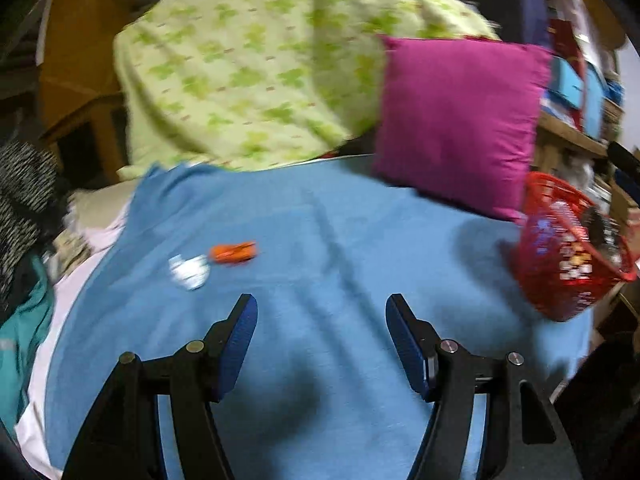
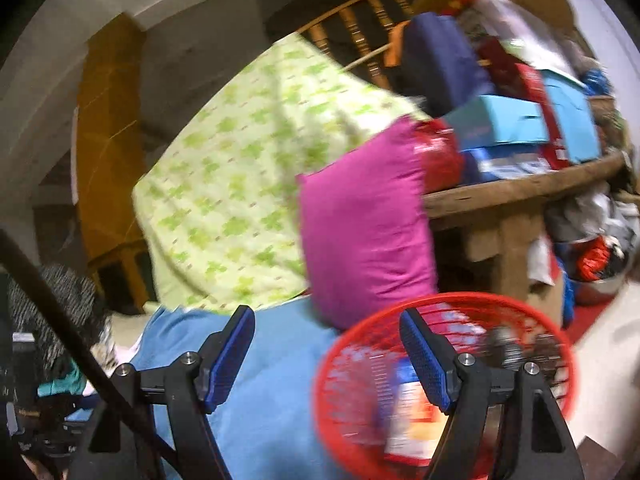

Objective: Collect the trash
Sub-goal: 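Open both tools to drop the tray and bundle into the basket, then grasp the orange clip with the right tool while the left tool reaches toward the white tissue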

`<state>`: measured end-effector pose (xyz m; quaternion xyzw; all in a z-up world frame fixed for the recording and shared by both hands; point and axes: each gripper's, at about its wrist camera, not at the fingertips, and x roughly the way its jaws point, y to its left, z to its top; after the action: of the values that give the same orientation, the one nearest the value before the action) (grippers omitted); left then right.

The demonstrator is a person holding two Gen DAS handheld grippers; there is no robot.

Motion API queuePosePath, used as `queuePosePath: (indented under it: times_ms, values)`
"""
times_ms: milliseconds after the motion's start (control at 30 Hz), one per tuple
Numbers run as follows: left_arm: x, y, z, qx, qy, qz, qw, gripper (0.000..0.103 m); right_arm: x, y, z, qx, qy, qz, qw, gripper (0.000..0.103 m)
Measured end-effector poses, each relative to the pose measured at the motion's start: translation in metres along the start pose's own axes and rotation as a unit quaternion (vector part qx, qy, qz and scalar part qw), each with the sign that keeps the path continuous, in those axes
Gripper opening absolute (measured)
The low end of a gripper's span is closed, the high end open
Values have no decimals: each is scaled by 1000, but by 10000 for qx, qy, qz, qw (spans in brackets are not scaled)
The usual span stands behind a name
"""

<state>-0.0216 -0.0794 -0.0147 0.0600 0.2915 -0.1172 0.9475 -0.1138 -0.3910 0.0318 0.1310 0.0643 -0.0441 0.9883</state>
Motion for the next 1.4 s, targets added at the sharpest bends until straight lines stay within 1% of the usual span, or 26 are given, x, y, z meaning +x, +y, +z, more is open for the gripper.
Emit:
queuePosePath:
  times_ms: [100, 200, 233, 300, 333, 400, 467, 533, 633, 733, 867, 900, 967, 1067, 1200, 1300, 1333, 1367, 1400]
  values:
    - [10, 39, -7, -315, 96, 238, 9992, 68, 16, 34, -9, -290, 242, 276, 9989, 78]
    - [22, 77, -15, -609, 198, 489, 9967, 68, 35, 69, -21, -645, 600, 554, 9946, 78]
    - [27, 90, -17, -724, 232, 585, 9954, 68, 45, 86, -27, -816, 814, 718, 9907, 78]
    - [37, 112, -19, -936, 280, 716, 9926, 68, 59, 106, -37, -1058, 1097, 898, 9842, 78]
    - [43, 123, -18, -1054, 287, 774, 9910, 68, 71, 122, -45, -1248, 1324, 1025, 9779, 78]
    - [53, 141, -17, -1257, 301, 876, 9877, 68, 88, 143, -55, -1450, 1634, 1237, 9680, 78]
    - [65, 156, -13, -1449, 281, 920, 9848, 68, 111, 170, -68, -1755, 1969, 1448, 9537, 78]
    - [77, 165, -6, -1587, 237, 931, 9826, 68, 132, 193, -78, -2063, 2189, 1612, 9400, 78]
    - [94, 170, 1, -1637, 215, 817, 9829, 68, 168, 230, -97, -2498, 2441, 1895, 9177, 78]
    - [107, 172, -1, -1585, 210, 696, 9847, 68, 196, 256, -107, -2719, 2582, 2091, 9031, 77]
    - [118, 182, 1, -1679, 411, 505, 9837, 68, 246, 287, -125, -3037, 2803, 2276, 8817, 77]
    - [118, 185, 4, -1612, 417, 533, 9846, 68, 261, 292, -131, -3090, 2881, 2329, 8759, 77]
    - [120, 189, 7, -1415, 498, 656, 9865, 68, 287, 301, -139, -3191, 3009, 2430, 8652, 75]
    - [128, 197, 8, -1337, 747, 627, 9862, 68, 324, 309, -153, -3272, 3233, 2519, 8514, 70]
    - [136, 205, 7, -1447, 906, 380, 9846, 68, 359, 316, -166, -3343, 3430, 2643, 8371, 69]
    - [141, 209, 10, -1444, 931, 182, 9850, 68, 374, 325, -178, -3542, 3593, 2748, 8185, 68]
    - [143, 210, 10, -1450, 937, 137, 9849, 68, 378, 329, -182, -3616, 3645, 2789, 8115, 67]
    - [147, 210, 11, -1451, 960, 86, 9847, 68, 380, 331, -185, -3658, 3680, 2814, 8072, 62]
    - [150, 211, 11, -1455, 991, 25, 9844, 68, 382, 333, -187, -3703, 3717, 2829, 8029, 60]
